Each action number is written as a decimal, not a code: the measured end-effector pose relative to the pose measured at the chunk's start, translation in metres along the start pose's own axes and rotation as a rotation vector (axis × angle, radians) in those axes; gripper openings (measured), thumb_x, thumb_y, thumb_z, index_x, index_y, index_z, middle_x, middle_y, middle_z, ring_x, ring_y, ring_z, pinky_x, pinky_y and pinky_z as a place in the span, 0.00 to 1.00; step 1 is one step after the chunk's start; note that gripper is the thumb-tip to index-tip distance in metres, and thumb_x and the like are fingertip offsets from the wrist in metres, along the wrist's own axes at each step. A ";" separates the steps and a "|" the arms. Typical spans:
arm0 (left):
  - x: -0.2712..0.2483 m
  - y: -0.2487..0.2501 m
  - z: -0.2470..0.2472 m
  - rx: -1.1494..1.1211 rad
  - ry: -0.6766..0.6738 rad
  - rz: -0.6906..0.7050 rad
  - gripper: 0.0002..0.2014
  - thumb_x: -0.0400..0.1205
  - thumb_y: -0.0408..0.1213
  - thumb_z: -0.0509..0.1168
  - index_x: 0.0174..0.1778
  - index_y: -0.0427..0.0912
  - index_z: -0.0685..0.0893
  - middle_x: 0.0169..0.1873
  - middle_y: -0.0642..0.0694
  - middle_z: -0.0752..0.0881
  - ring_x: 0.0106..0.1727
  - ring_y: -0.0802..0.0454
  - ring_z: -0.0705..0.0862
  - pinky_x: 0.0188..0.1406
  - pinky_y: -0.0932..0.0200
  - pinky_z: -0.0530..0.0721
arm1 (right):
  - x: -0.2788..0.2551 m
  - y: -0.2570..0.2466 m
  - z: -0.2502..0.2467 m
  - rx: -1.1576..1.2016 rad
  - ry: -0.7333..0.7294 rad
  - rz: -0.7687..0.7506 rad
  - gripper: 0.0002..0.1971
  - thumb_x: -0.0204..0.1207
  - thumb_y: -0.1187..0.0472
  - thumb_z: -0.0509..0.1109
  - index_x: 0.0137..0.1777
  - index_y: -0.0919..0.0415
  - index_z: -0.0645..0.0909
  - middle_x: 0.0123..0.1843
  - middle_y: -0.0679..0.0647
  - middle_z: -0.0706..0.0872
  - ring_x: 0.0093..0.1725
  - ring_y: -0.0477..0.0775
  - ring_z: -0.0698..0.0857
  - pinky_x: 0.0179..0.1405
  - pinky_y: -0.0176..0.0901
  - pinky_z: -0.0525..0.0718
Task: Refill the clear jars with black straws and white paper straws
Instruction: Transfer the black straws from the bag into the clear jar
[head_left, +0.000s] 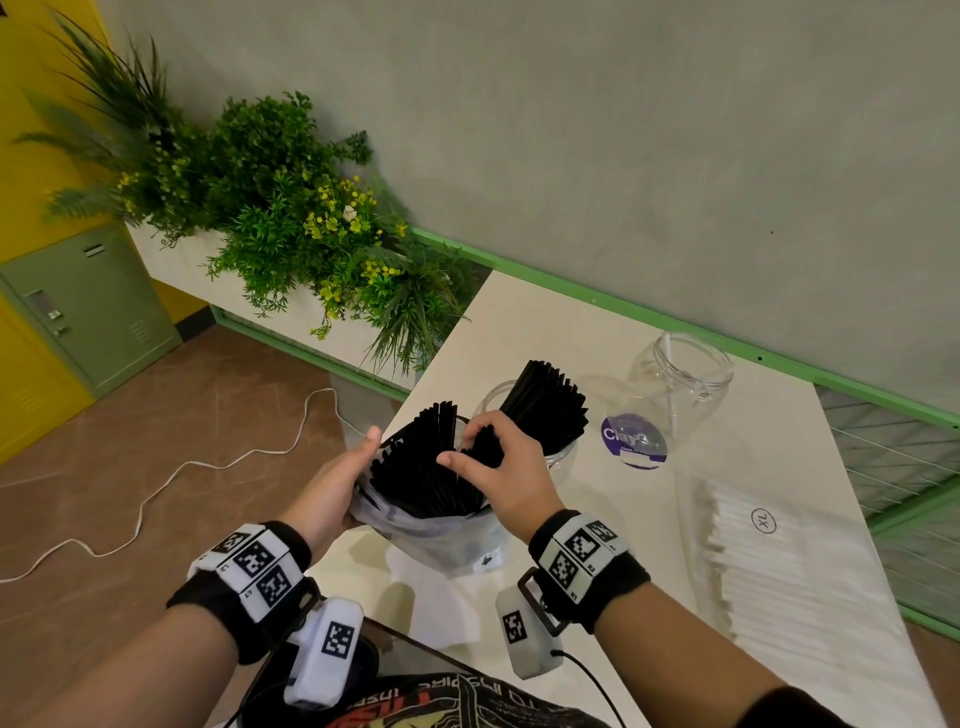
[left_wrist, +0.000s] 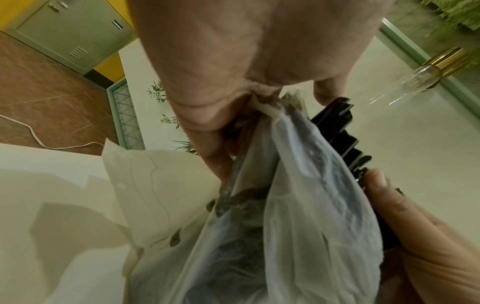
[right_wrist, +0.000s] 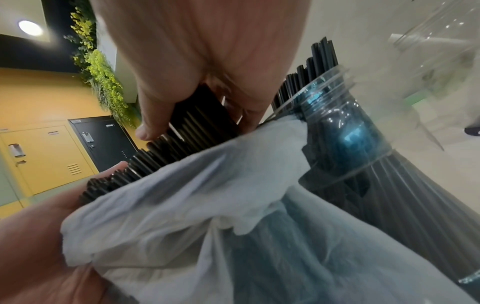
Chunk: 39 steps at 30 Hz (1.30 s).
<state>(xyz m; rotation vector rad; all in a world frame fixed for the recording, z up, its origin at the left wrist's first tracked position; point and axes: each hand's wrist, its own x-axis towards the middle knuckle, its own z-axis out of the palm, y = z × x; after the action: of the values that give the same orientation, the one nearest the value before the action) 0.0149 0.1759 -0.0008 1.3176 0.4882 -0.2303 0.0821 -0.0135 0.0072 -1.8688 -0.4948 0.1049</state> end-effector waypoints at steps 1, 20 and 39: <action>0.000 0.001 0.001 0.003 0.001 0.001 0.34 0.70 0.67 0.61 0.65 0.47 0.83 0.56 0.44 0.90 0.59 0.47 0.88 0.66 0.42 0.80 | 0.001 0.001 0.001 -0.003 0.000 -0.005 0.11 0.71 0.59 0.79 0.44 0.55 0.78 0.39 0.43 0.81 0.41 0.36 0.79 0.45 0.27 0.76; 0.000 -0.001 0.000 0.047 -0.013 0.056 0.54 0.44 0.81 0.70 0.63 0.50 0.84 0.55 0.47 0.91 0.58 0.49 0.88 0.64 0.43 0.81 | -0.015 0.015 0.014 -0.106 -0.051 0.019 0.32 0.68 0.60 0.82 0.66 0.48 0.67 0.50 0.37 0.79 0.51 0.31 0.80 0.52 0.20 0.74; -0.001 0.005 0.005 0.037 -0.004 0.051 0.51 0.47 0.80 0.70 0.61 0.49 0.85 0.53 0.47 0.91 0.58 0.49 0.88 0.59 0.47 0.83 | 0.010 -0.025 -0.005 0.083 0.158 -0.096 0.16 0.76 0.68 0.72 0.58 0.50 0.75 0.47 0.51 0.89 0.51 0.44 0.87 0.57 0.31 0.80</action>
<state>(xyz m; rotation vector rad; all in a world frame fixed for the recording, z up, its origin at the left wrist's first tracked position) 0.0175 0.1719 0.0054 1.3637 0.4482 -0.2004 0.0856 -0.0075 0.0342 -1.7528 -0.4633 -0.0845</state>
